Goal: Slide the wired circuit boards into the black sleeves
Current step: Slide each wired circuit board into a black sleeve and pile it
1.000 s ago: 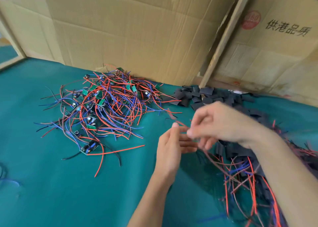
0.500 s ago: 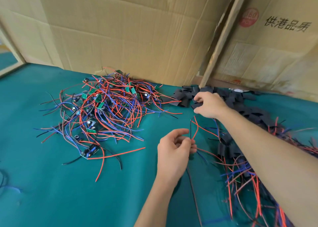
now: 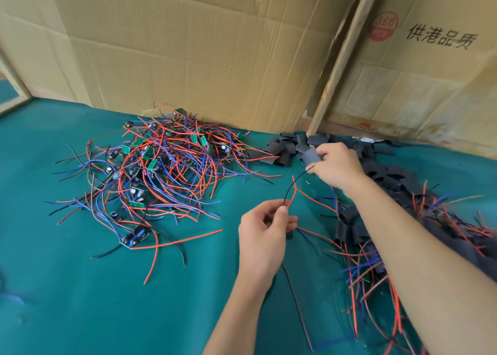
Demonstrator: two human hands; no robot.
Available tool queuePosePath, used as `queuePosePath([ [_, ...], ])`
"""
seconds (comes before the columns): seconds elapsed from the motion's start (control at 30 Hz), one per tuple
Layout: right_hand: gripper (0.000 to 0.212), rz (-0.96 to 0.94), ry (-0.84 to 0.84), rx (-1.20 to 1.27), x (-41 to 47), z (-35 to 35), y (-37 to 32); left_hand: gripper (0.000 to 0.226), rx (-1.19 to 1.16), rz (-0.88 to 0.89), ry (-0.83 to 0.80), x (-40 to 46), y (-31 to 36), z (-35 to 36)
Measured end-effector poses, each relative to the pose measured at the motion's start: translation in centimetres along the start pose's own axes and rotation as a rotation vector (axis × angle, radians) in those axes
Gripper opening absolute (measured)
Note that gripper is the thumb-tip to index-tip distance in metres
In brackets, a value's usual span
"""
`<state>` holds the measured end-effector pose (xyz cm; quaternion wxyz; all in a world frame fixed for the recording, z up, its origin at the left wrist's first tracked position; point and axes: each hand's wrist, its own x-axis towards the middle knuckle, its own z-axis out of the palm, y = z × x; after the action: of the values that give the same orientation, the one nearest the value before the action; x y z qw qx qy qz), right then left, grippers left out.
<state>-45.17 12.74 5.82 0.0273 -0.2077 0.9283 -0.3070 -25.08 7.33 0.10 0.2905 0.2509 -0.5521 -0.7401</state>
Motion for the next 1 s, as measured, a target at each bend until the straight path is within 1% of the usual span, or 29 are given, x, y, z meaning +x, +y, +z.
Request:
queuePosePath([
  [0.07, 0.023, 0.123, 0.124, 0.378, -1.8, -1.1, -0.2, 0.022, -0.013, 0.007, 0.012, 0.1, 0.0, 0.1],
  [0.1, 0.026, 0.159, 0.186, 0.527, -2.9, -1.5, -0.3, 0.023, -0.027, 0.009, 0.012, 0.1, 0.0, 0.1],
  [0.13, 0.029, 0.181, 0.229, 0.643, -4.2, -1.7, -0.5, 0.023, -0.045, 0.01, 0.008, 0.0, 0.0, 0.2],
  [0.2, 0.016, 0.187, 0.261, 0.804, -6.5, -1.8, -0.8, 0.024, -0.096, 0.002, -0.005, 0.0, 0.1, 0.1],
  [0.23, 0.015, 0.182, 0.249, 0.856, -7.5, -1.6, -1.0, 0.024, -0.123, -0.004, -0.015, 0.1, 0.1, 0.0],
  [0.3, 0.028, 0.182, 0.185, 0.91, -9.0, -1.2, -1.2, 0.025, -0.159, -0.01, -0.036, 0.2, 0.2, -0.1],
  [0.37, 0.033, 0.189, 0.115, 0.924, -9.8, -0.9, -1.2, 0.025, -0.182, -0.011, -0.058, 0.2, 0.3, -0.2],
  [0.43, 0.031, 0.19, 0.042, 0.972, -10.2, -0.7, -1.1, 0.027, -0.175, -0.016, -0.076, 0.2, 0.4, -0.2],
  [0.53, 0.025, 0.204, -0.085, 1.167, -10.3, -0.5, -0.7, 0.035, -0.123, -0.022, -0.081, 0.1, 0.4, -0.1],
  [0.63, 0.021, 0.19, -0.134, 1.315, -10.2, -0.5, -0.3, 0.042, -0.089, -0.012, -0.058, 0.2, 0.3, -0.2],
  [0.73, 0.017, 0.119, -0.176, 1.306, -10.5, -0.4, -0.2, 0.04, -0.08, 0.012, -0.067, 0.1, 0.2, -0.1],
  [0.8, 0.018, 0.059, -0.183, 1.181, -10.7, -0.2, -0.4, 0.033, -0.084, 0.041, -0.067, 0.0, 0.2, -0.1],
  [0.9, 0.027, -0.046, -0.1, 0.843, -10.9, 0.2, -1.0, 0.035, -0.011, 0.094, -0.049, 0.0, 0.3, -0.1],
  [0.93, 0.029, -0.072, -0.101, 0.785, -10.9, 0.4, -1.2, 0.034, 0.017, 0.109, -0.055, 0.0, 0.4, -0.1],
  [1.0, 0.032, -0.1, -0.145, 0.78, -11.1, 0.9, -1.7, 0.033, 0.047, 0.119, -0.07, -0.1, 0.5, -0.2],
])
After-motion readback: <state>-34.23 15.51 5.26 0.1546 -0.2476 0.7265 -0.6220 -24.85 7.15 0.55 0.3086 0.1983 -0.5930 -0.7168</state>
